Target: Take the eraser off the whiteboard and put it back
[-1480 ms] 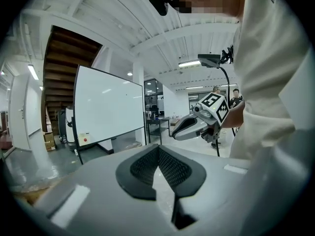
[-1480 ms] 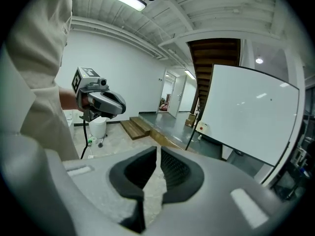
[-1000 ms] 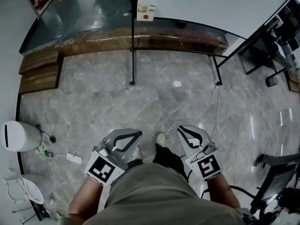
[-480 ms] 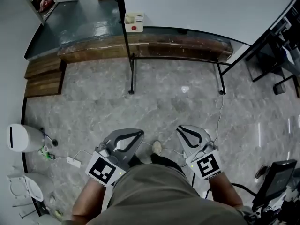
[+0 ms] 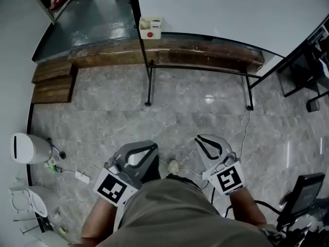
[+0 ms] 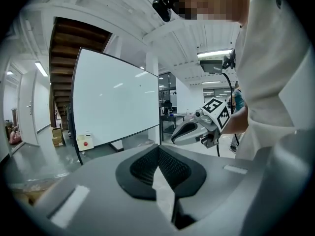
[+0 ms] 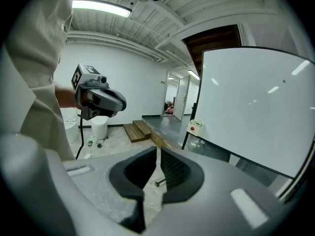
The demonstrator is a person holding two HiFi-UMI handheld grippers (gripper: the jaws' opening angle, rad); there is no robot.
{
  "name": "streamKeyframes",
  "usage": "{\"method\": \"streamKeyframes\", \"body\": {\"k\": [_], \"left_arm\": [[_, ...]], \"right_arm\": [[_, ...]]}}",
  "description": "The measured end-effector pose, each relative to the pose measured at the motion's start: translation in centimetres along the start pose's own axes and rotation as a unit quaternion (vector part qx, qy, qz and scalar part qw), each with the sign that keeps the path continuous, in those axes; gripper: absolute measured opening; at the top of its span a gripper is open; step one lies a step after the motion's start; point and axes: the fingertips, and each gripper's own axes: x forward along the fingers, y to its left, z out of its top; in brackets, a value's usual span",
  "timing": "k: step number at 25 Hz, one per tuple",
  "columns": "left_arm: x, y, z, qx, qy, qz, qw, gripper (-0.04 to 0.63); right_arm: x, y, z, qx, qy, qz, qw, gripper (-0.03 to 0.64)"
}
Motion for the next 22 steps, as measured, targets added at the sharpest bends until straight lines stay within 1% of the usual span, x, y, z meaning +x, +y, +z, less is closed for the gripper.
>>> {"method": "streamKeyframes", "body": {"k": [2,6,9,13,18,22], "left_arm": [[0.3,1.7,-0.2,-0.008,-0.004,0.003,1.0,0.006],[0.5,5.4,0.0,-0.004,-0.015,0.004,0.9999,0.006],[0.6,8.7,0.1,-0.002,-0.026,0.001,0.9997,0.006],[-0.3,12.4,0.4,0.01,-0.031,-0.01,0.9994,0.006],[-1.7,16.1,0.2,0.041,-0.033,-0.017,0.9985,0.006],[-2.6,19.1,-1.2,0.034,-0.027,-0.006,0.999,0.006]], "right_arm": [[1.5,-0.6,0.4,-0.005,0.002,0.002,1.0,0.018],[4.8,-2.0,2.1,-0.009,0.001,0.004,1.0,0.018],[8.0,-3.3,3.4,-0.022,0.001,0.003,1.0,0.018],[11.9,-4.5,5.7,-0.031,-0.001,-0.006,0.999,0.018],[16.2,-6.2,8.0,-0.041,-0.002,-0.022,0.999,0.018],[19.8,-6.9,8.7,-0.046,0.003,-0.02,0.999,0.051]]}}
